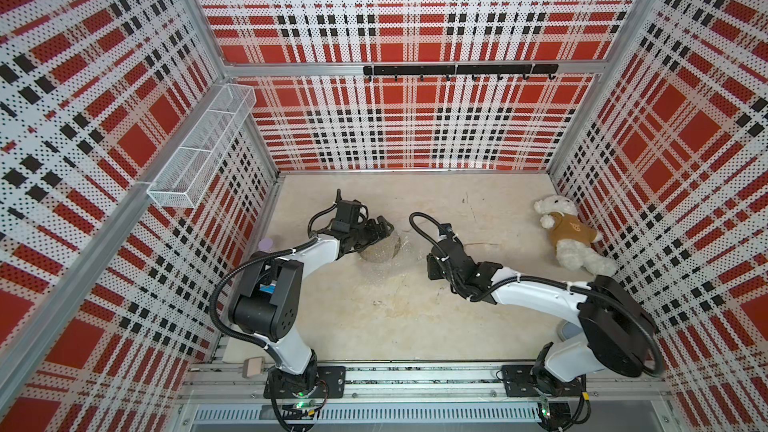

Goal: Unpack dinner plates from bubble wrap
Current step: Unwrap the bubble wrap at the center of the board.

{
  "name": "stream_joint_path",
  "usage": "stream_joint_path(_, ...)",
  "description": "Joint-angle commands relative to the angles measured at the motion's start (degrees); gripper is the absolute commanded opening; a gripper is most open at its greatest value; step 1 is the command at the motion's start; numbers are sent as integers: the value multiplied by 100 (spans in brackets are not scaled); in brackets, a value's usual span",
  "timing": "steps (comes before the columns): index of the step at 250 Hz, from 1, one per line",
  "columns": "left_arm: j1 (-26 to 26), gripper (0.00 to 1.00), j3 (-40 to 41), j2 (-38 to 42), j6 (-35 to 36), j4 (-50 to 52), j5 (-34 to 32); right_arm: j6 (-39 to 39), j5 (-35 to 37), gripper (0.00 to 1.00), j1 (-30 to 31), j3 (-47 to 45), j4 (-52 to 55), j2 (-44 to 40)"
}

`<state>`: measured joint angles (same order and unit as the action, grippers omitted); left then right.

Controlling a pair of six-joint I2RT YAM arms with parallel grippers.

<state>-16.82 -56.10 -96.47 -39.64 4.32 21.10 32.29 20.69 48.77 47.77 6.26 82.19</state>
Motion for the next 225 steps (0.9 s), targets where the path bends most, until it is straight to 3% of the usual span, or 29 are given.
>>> stream_joint_path(1,7,93,-312,131,392,465,-237,-391,58,43,-111,198,240,-538)
stream_joint_path(49,50,94,-532,342,781,1059,-348,-980,-740,51,-280,1093,511,-313)
stream_joint_path(131,67,94,-303,1016,1417,1953,-705,-1101,-2386,51,-388,2874,452,1426)
stream_joint_path(187,-14,94,-147,1410,1707,2424,-988,-494,-2923,51,-579,2600,-37,2281)
stream_joint_path(225,-638,94,-229,1413,1888,2705,-1405,-293,-2816,51,-700,2001,-398,2320)
